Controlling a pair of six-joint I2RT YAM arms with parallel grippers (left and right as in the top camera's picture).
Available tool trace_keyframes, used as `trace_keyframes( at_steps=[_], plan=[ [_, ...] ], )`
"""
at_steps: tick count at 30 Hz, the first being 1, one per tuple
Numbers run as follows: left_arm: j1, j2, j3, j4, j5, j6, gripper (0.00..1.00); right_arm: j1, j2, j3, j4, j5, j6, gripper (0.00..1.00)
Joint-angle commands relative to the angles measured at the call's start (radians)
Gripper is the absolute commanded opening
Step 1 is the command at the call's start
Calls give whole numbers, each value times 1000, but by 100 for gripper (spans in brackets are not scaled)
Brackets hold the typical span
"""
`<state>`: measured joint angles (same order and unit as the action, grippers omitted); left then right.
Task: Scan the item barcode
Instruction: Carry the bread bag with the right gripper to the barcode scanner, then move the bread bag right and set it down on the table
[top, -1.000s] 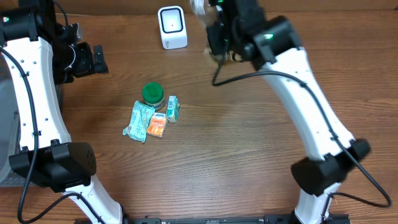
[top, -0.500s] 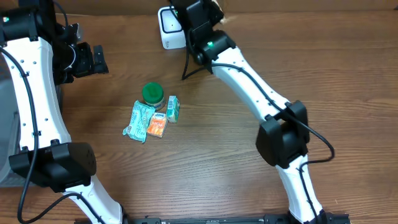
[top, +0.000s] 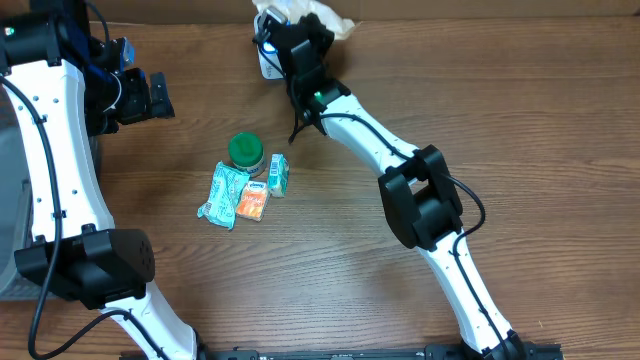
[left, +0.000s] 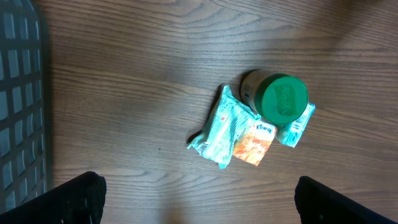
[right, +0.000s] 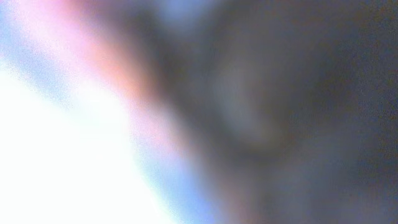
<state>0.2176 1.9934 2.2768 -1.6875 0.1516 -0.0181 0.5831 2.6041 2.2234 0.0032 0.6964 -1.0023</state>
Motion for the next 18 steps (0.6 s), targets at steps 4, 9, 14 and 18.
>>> trace_keyframes(
  at_steps=[4,9,14,18],
  plan=[
    [-3,-24,21,-2,-5,19,100,-14,19,22,16,-22,-27,4],
    [-3,-24,21,-2,-5,19,99,-14,19,22,38,-21,-27,4],
    [-3,-24,21,-2,-5,19,100,-14,19,22,38,-18,-27,4],
    [-3,-25,21,-2,-5,19,100,-13,19,22,38,-18,-27,4]
  ],
)
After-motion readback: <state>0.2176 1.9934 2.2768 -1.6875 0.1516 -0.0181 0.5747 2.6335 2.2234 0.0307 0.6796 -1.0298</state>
